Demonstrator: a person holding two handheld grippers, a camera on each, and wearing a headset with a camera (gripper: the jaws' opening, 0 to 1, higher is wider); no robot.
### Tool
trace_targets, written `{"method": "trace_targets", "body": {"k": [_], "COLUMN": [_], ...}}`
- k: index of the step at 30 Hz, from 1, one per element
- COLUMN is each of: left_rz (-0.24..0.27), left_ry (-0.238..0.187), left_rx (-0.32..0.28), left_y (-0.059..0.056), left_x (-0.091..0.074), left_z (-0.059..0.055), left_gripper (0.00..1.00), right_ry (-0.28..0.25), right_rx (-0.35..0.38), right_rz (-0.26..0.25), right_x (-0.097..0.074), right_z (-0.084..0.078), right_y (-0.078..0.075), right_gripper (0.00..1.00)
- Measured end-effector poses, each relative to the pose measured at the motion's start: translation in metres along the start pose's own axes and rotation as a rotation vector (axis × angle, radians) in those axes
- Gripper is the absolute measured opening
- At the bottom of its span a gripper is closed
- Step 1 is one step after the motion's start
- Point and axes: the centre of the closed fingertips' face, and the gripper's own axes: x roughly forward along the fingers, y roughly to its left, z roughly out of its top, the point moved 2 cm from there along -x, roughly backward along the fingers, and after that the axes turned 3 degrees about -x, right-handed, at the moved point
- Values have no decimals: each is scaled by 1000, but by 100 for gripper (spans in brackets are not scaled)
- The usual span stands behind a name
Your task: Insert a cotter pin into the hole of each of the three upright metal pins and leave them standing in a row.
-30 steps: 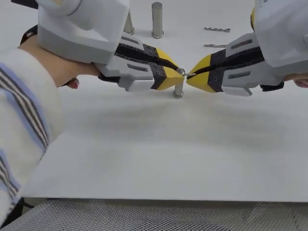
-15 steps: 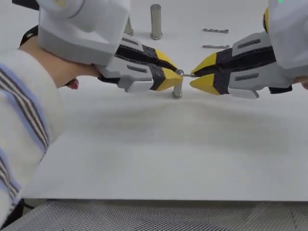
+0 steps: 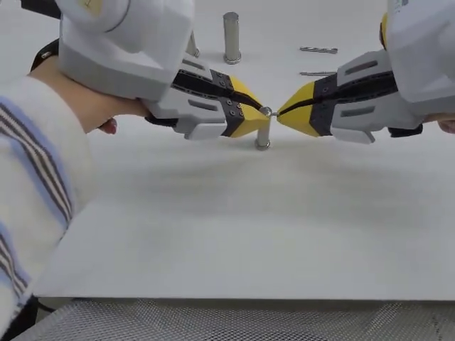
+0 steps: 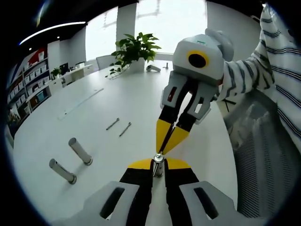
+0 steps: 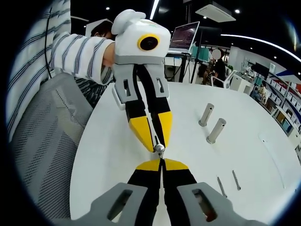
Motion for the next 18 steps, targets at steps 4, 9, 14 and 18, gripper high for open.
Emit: {"method": "trace_targets", "body": {"k": [4,9,14,18], "left_rz": [0,2,10,13], "left_ry": [2,-15,-31,-39], "left_rx": [-5,-6,-13,-13], "left_y": [0,0,0,-4], "left_x": [-1,-2,-8,-15], "left_z": [0,2,3,-1], "left_gripper": [5,5,8,18], "right_ry": [10,-1,-14,-129], "right_rx": [-7,1,23,91], "right_rz": [-4,-11,-19,11], "right_x": [1,0,0,4], "right_z": [-1,-1,-6,1], "right_y": [0,0,0,7], "right_gripper": [0,0,0,9]}}
